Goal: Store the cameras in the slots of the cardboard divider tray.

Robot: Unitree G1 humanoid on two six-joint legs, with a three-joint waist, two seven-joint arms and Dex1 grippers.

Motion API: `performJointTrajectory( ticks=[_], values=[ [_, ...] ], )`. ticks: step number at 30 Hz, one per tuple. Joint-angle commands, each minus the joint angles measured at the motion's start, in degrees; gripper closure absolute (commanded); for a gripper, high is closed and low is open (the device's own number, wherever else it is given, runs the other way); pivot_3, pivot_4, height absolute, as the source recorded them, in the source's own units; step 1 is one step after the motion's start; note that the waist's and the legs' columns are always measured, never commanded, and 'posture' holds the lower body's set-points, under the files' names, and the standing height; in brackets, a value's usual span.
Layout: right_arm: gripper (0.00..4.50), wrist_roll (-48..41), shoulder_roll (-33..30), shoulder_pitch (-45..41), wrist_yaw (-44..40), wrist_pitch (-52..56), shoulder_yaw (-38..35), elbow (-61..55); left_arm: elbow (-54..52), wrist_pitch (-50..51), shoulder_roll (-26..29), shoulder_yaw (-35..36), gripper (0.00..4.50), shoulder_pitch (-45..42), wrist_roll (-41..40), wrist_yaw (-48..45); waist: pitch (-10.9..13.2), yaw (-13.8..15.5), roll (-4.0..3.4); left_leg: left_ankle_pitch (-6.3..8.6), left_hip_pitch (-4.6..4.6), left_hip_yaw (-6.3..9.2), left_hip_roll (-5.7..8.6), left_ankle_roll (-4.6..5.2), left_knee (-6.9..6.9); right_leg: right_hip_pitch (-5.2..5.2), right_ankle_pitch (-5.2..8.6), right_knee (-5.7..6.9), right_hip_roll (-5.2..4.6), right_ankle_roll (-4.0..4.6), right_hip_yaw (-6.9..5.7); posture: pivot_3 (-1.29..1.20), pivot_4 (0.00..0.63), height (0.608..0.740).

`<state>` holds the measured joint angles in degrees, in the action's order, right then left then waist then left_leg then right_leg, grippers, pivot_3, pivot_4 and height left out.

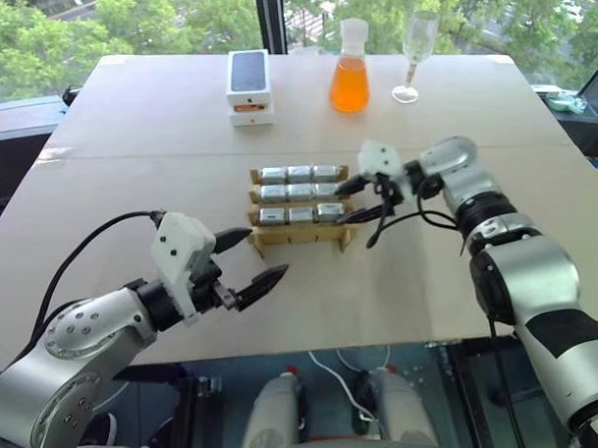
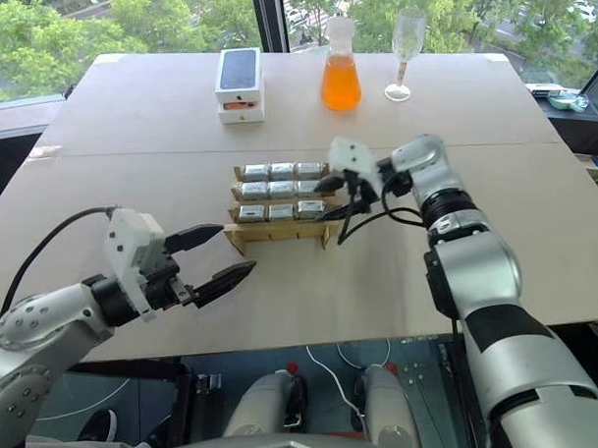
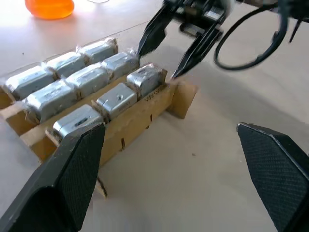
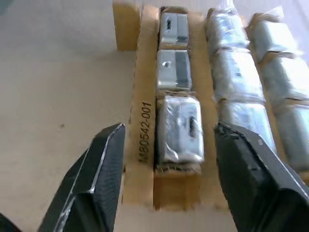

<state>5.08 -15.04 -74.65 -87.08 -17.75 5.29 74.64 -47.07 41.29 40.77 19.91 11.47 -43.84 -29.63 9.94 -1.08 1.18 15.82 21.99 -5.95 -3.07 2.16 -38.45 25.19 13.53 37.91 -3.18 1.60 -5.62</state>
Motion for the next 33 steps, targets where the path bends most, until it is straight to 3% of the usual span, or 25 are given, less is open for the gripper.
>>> performJointTrajectory(
  ticks=[1, 7, 12, 16, 33],
  values=[
    [1.51, -5.19, -4.55, 1.78, -3.86, 0.70, -4.30, -5.37, -3.05, -3.42, -1.55, 1.72, 0.00, 3.65, 2.28, 0.54, 0.00, 0.07, 0.00, 0.00, 0.00, 0.00, 0.00, 0.00, 0.01, 0.00, 0.00, -0.01, 0.00, 0.00, 0.00, 0.00, 0.150, 0.740],
    [1.51, -11.99, -12.74, 19.70, -1.50, 6.70, -8.51, -21.50, -2.09, -10.40, -7.77, -0.13, 0.00, 11.18, 8.53, 1.84, -0.02, 0.58, 0.03, 0.01, -0.02, 0.05, 0.01, 0.01, 0.05, -0.08, 0.01, -0.12, -0.01, 0.01, -0.06, 0.00, 0.150, 0.740],
    [1.51, -17.75, -15.68, 49.47, 12.08, 10.70, -17.41, -44.00, 4.39, -19.91, -13.96, -6.49, 0.00, 15.76, 21.36, 6.09, -0.02, 1.38, -0.20, 0.02, -0.19, 0.02, 0.00, 0.04, 0.17, -0.15, -0.02, -0.08, 0.06, 0.02, -0.08, 0.00, 0.150, 0.740],
    [1.51, -21.11, -14.18, 64.04, 22.00, 14.12, -21.42, -58.69, 10.39, -26.94, -15.62, -10.14, 0.00, 16.16, 26.96, 4.36, -0.01, 1.91, -0.17, 0.18, -0.14, -0.05, 0.00, 0.30, 0.14, -0.07, 0.00, -0.08, 0.14, -0.06, 0.00, 0.00, 0.150, 0.740],
    [1.51, -29.62, -11.82, 87.36, 34.81, 17.31, -23.76, -83.87, 22.30, -34.57, -13.65, -12.33, 0.00, 7.08, 27.16, -4.44, -0.04, 1.88, -0.13, 0.19, -0.10, -0.08, -0.14, 0.33, 0.13, 0.00, 0.04, -0.16, 0.40, -0.36, 0.08, 0.00, 0.150, 0.740]
  ],
)
